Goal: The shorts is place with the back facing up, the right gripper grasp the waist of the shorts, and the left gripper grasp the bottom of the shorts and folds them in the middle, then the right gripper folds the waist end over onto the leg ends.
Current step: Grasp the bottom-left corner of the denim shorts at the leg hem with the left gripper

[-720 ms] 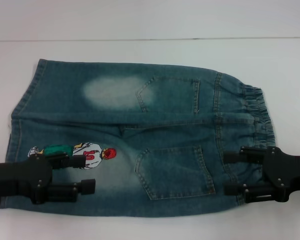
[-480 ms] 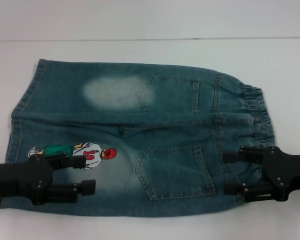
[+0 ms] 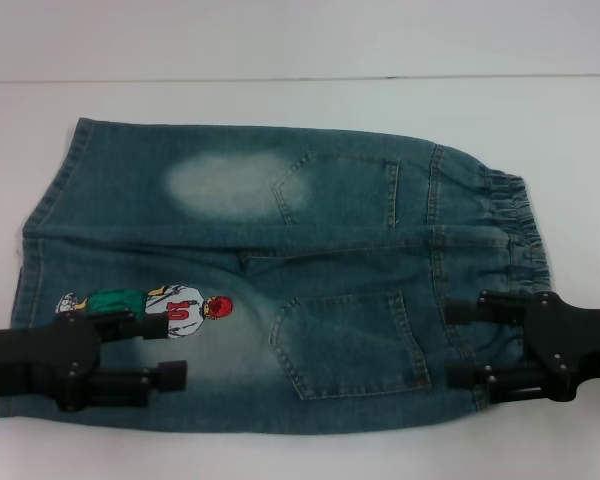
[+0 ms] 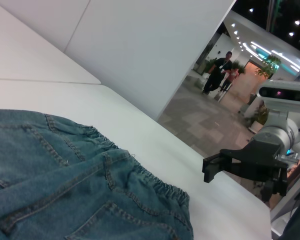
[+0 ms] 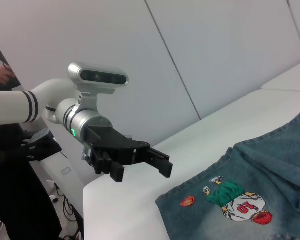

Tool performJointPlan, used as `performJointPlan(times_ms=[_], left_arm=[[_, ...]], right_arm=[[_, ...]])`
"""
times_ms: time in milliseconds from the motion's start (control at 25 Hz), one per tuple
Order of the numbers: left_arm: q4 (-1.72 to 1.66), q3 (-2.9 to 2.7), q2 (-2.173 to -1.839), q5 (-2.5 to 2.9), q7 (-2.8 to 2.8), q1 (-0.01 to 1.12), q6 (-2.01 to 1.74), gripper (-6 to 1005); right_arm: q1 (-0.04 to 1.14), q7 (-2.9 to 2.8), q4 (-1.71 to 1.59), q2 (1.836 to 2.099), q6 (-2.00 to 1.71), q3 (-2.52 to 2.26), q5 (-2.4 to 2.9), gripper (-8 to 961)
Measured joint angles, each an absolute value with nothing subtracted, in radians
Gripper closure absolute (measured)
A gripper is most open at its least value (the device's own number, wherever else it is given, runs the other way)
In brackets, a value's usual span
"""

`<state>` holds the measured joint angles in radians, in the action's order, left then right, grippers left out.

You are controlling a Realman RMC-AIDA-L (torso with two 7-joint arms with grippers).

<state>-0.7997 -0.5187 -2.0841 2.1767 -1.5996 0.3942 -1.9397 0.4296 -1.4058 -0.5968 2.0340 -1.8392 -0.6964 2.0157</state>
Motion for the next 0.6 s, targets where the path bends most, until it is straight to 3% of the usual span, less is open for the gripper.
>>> performJointPlan(times_ms=[600], left_arm=[[-1.039,-0.409,-1.996,2.344,-2.281,0.394,-2.014,96]], right_arm=[[0.419,-1.399,-0.598,2.033,-1.853,-0.686,2.005,42]])
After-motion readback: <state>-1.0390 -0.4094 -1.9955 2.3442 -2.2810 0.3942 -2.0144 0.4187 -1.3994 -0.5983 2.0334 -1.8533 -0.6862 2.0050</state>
